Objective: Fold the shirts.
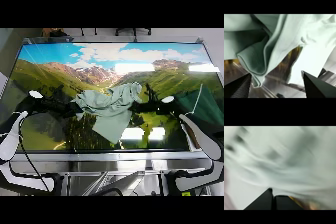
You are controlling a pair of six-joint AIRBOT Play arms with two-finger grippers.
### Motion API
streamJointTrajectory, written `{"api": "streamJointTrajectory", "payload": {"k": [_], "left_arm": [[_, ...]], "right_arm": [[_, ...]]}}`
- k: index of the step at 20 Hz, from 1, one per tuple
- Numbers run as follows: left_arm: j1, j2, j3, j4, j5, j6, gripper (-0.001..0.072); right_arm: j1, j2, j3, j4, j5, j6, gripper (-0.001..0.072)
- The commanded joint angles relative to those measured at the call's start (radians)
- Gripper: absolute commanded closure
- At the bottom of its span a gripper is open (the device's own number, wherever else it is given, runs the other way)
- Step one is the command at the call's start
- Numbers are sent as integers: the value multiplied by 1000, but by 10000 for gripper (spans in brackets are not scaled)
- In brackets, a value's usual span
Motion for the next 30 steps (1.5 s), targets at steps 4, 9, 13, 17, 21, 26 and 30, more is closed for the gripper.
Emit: {"api": "streamJointTrajectory", "payload": {"k": [4, 9, 13, 17, 21, 26, 30], "left_arm": [[27, -5, 58, -2, -138, -21, 14], [-38, -5, 58, -1, -135, -29, 14], [-161, -5, 58, -5, -61, -40, 14], [-357, -5, 58, -64, 109, -43, 14], [-543, -10, 58, -79, 394, -43, 14], [-613, -113, 58, -117, 528, -69, 14], [-616, -219, 148, -250, 506, -36, 83]], "right_arm": [[-8, 139, 529, 38, 125, -12, 691], [-8, 151, 859, -19, 138, 19, 691], [-8, 140, 875, -75, 169, 84, 691], [-8, 121, 875, -87, 170, 96, 691], [-8, 114, 875, -177, 184, 125, 691], [-8, 113, 875, -218, 207, 135, 691], [-8, 113, 875, -282, 219, 135, 691]]}}
